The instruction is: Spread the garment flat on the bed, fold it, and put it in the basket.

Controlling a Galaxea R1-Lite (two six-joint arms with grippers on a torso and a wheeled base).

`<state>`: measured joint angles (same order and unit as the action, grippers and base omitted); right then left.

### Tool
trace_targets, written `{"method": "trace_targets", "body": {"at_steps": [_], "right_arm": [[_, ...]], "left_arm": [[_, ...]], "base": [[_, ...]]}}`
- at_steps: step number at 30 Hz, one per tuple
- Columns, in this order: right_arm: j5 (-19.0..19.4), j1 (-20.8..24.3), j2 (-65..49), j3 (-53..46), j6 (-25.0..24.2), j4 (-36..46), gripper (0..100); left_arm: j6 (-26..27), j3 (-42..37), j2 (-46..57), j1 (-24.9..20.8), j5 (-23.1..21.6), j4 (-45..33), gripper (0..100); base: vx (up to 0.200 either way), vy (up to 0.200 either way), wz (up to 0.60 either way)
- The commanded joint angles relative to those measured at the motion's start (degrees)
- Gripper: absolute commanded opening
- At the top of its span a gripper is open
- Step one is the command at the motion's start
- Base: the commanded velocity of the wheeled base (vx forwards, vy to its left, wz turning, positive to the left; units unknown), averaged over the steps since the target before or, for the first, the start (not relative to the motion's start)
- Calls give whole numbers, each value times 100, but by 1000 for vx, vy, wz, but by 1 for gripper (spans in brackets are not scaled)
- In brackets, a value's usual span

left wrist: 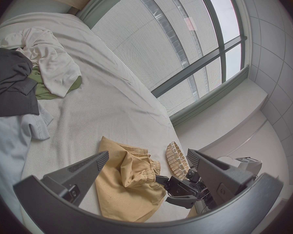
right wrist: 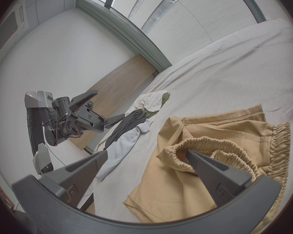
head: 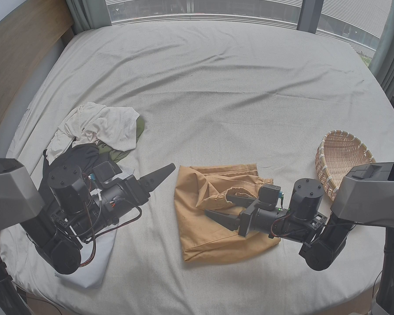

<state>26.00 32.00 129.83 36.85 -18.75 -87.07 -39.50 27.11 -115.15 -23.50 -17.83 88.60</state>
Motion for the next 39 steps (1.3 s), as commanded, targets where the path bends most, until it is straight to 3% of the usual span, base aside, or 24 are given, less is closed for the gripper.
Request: {"method": "trace_targets", "body": {"at_steps": [1, 14, 27, 39], "right_arm": [[1, -36, 122, 103, 38, 5, 0], [-43, -273, 113, 208, 126, 146, 0], [-174, -1222, -151, 77, 108, -118, 0], [-377, -1583, -212, -55, 73, -126, 0]], "left_arm": [[-5, -4, -7, -5, -1, -1, 100], [-5, -4, -16, -5, -1, 8, 100], [-5, -4, -25, 4, 8, -1, 100], [12, -13, -95, 12, 34, 8, 100]], "base": [[0, 0, 0], [0, 0, 0], [0, 0, 0], [0, 0, 0]]}}
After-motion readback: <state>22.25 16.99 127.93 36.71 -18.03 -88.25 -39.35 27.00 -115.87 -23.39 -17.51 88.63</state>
